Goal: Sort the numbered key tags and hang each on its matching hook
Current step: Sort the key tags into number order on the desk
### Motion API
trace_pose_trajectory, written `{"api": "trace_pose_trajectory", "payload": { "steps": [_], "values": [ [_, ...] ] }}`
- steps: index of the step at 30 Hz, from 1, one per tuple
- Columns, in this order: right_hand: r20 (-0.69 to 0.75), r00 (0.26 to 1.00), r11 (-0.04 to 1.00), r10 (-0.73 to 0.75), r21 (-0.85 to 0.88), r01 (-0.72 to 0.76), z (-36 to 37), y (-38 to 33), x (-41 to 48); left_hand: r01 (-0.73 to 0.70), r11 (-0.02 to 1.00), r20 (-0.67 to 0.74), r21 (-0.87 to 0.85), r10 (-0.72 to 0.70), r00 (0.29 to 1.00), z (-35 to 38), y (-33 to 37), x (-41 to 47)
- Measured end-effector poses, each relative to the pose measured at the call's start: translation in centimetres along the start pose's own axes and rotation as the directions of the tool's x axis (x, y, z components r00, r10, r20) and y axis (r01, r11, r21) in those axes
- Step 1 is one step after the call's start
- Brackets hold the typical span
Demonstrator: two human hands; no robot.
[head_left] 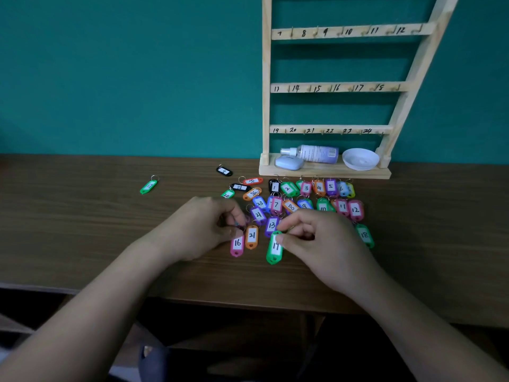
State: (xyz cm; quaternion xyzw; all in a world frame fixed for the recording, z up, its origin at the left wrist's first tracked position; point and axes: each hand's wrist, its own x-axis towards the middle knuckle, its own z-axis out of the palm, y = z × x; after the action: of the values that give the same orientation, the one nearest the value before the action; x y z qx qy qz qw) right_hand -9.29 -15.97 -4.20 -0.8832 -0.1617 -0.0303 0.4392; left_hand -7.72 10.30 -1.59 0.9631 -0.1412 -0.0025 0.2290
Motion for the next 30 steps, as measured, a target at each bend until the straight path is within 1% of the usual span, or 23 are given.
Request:
{"api": "trace_pose_trajectory", "payload": {
  "steps": [2, 7, 13, 15, 17, 23, 27, 30],
  "values": [
    [-0.005, 1.0, 1.0, 0.0, -0.006, 0.0, 0.2, -0.1, -0.1, 0.006, 1.0, 0.004, 0.005, -0.006, 1.0, 0.0, 0.0, 0.0],
    [-0.047, 0.999, 0.996, -0.027, -0.083, 0.023, 0.7, -0.3, -0.3, -0.001, 1.0, 0.013, 0.012, 0.0, 1.0, -0.1, 0.0, 0.1],
    [-0.079, 0.995, 0.994, -0.064, -0.095, 0.057, 0.4, -0.6, -0.5, -0.001, 1.0, 0.0, -0.021, 0.001, 1.0, -0.9, -0.4, -0.3],
    [-0.078, 0.993, 0.993, -0.093, -0.075, 0.087, 0.3, -0.9, -0.5, -0.012, 0.996, -0.005, -0.087, 0.011, 1.0, -1.3, -0.4, -0.5],
    [-0.06, 0.993, 0.994, -0.104, -0.033, 0.102, 0.5, -1.1, -0.6, -0.03, 0.982, -0.004, -0.189, 0.03, 1.0, -1.6, -0.1, -0.7],
    [0.008, 0.994, 0.984, -0.111, 0.141, 0.109, 1.1, -1.4, -0.9, -0.104, 0.899, -0.052, -0.426, 0.09, 0.995, -1.6, 1.7, -1.2],
    [-0.023, 0.993, 0.969, -0.119, 0.214, 0.121, 1.1, -1.3, -0.8, -0.164, 0.836, -0.1, -0.523, 0.131, 0.986, -0.9, 2.8, -1.3],
    [-0.05, 0.987, 0.957, -0.153, 0.243, 0.16, 0.6, -1.2, -0.5, -0.202, 0.8, -0.13, -0.565, 0.156, 0.979, -0.2, 3.5, -1.2]
  ]
}}
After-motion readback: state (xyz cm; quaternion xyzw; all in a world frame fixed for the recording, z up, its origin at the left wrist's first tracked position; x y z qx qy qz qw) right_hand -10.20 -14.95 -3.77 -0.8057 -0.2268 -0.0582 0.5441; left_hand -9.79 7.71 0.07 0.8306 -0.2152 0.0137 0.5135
